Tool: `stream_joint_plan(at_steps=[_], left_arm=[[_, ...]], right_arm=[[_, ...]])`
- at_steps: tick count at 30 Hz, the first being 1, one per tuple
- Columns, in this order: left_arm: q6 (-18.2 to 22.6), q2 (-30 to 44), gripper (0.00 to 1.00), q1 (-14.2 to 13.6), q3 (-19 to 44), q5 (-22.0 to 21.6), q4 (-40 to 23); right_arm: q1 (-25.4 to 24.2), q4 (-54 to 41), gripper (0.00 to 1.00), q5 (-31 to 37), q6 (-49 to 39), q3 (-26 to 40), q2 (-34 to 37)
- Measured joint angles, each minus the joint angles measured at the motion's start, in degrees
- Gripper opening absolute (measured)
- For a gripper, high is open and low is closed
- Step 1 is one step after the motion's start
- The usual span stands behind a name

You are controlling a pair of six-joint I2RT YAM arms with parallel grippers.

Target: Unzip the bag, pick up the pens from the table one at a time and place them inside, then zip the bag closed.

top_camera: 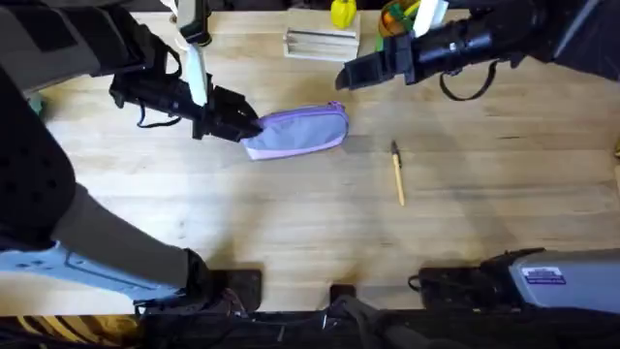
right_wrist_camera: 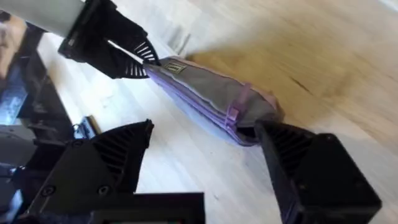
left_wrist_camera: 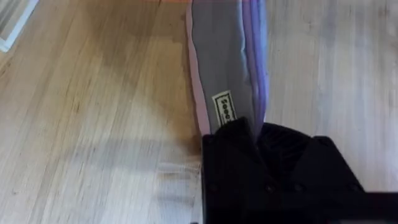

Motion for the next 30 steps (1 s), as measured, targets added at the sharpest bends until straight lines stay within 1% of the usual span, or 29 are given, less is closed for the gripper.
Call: stream_joint_plan(at_steps=[5,9,13,18,27,30], left_arm=[[0.01,0.0,0.043,0.0,0.0,0.0,-0.02],[0.0,-0.01,0.043,0.0,0.0,0.0,-0.01],[-0.01,-0.01,0.043,0.0,0.0,0.0,-0.01],[-0.01,-0.02,0.043,0.0,0.0,0.0,-0.02],[-0.01,-0.02,0.043,-0.02,0.0,-0.02,-0.09],[-0.01,0.0,0.043,-0.02,0.0,-0.04,-0.22]], right_arm=[[0.5,2.21,0.995,-8.67,2.62,0.04,6.29],[0.56,4.06,0.995,-12.27,3.94,0.04,10.57],[0.56,6.57,0.994,-13.7,4.63,0.04,13.45],[0.59,9.46,0.995,-14.49,6.04,0.06,15.06],[2.26,5.36,0.995,-14.67,7.74,0.15,15.12],[3.29,5.38,0.995,-14.56,10.35,0.22,15.12]])
